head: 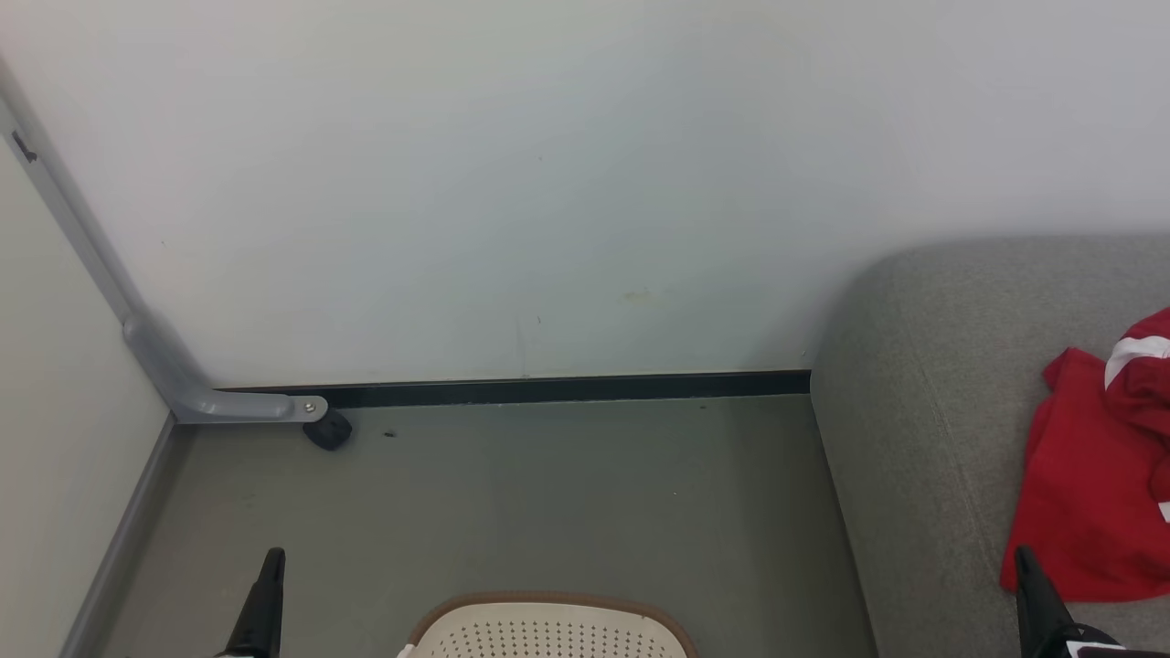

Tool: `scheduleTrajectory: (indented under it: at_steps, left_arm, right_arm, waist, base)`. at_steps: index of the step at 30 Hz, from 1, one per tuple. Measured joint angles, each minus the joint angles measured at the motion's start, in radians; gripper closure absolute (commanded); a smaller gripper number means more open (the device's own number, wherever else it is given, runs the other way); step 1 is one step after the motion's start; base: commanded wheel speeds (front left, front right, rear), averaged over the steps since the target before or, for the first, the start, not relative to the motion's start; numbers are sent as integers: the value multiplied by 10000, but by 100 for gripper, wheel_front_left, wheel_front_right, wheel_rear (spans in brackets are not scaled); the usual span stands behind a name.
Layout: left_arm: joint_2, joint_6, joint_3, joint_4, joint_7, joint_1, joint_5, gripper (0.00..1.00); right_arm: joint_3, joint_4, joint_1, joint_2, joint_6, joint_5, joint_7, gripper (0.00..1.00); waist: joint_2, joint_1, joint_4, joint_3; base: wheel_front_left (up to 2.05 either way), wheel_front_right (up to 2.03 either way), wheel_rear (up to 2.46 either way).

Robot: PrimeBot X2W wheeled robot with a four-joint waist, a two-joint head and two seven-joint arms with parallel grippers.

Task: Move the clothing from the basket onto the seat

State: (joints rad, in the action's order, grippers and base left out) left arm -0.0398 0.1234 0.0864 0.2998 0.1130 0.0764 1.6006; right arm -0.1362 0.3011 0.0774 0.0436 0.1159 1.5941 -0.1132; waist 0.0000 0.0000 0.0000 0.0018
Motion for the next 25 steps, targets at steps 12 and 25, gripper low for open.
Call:
scheduleTrajectory:
  at_steps: [12,25]
  left_arm:
    - [0,0,0,0,0,0,0,100]
    - [0,0,0,0,0,0,0,100]
  right_arm:
    - [0,-2,0,0,0,0,0,100]
    - [0,-4,0,0,0,0,0,100]
  waist:
    - [0,0,0,0]
    - [0,0,1,1]
  base:
    - [0,0,0]
    - [0,0,0]
